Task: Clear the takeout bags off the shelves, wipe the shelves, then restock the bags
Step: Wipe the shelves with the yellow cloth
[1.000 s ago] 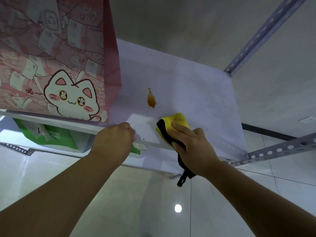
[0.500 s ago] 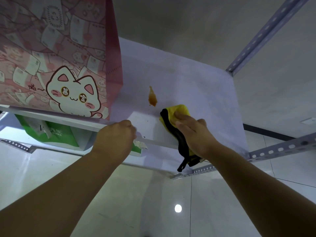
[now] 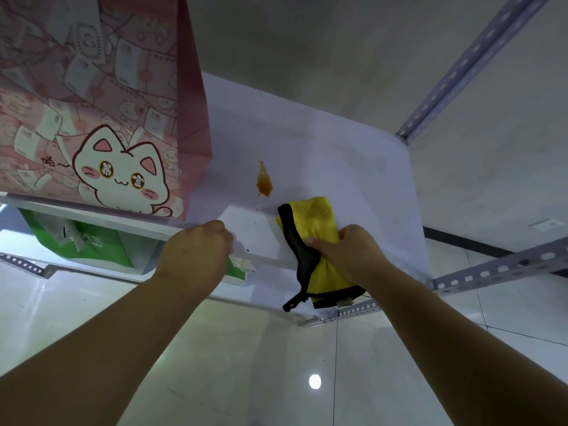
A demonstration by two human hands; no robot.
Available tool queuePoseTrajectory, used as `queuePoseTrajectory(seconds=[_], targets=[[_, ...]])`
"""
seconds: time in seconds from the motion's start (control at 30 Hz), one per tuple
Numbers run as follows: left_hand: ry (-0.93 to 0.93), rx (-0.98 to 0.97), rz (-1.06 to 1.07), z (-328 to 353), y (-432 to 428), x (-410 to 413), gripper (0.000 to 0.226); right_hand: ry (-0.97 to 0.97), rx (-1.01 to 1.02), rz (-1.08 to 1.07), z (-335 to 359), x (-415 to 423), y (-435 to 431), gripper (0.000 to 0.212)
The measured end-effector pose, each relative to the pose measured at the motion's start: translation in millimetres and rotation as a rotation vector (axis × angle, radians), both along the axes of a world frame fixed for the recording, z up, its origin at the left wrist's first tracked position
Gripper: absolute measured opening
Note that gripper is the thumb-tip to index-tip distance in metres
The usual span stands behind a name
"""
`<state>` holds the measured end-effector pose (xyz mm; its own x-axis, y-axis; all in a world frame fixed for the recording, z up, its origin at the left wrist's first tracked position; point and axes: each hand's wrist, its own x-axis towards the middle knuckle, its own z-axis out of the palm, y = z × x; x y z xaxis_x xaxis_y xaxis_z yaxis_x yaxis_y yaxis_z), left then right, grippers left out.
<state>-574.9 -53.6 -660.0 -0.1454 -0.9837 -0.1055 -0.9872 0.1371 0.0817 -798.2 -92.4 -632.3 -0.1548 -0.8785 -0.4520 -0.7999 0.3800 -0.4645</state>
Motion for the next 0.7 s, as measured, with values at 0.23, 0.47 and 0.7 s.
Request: queuePoseTrajectory(seconds=[0.23,0.47,0.7], targets=[[0.051,-0.079,-0.088,6,-2,0,0.017,-0.035,-0.166,0.058,42,-2,-12,0.045],[0.086,-0.063,-0.057,0,0,3,0.035,0.416,-0.399,0.246,61,-4,-36,0.052],[0.099,-0.004,-0.048,0,-1,4,0.027,0.372,-0.353,0.342,24,-3,-18,0.047]])
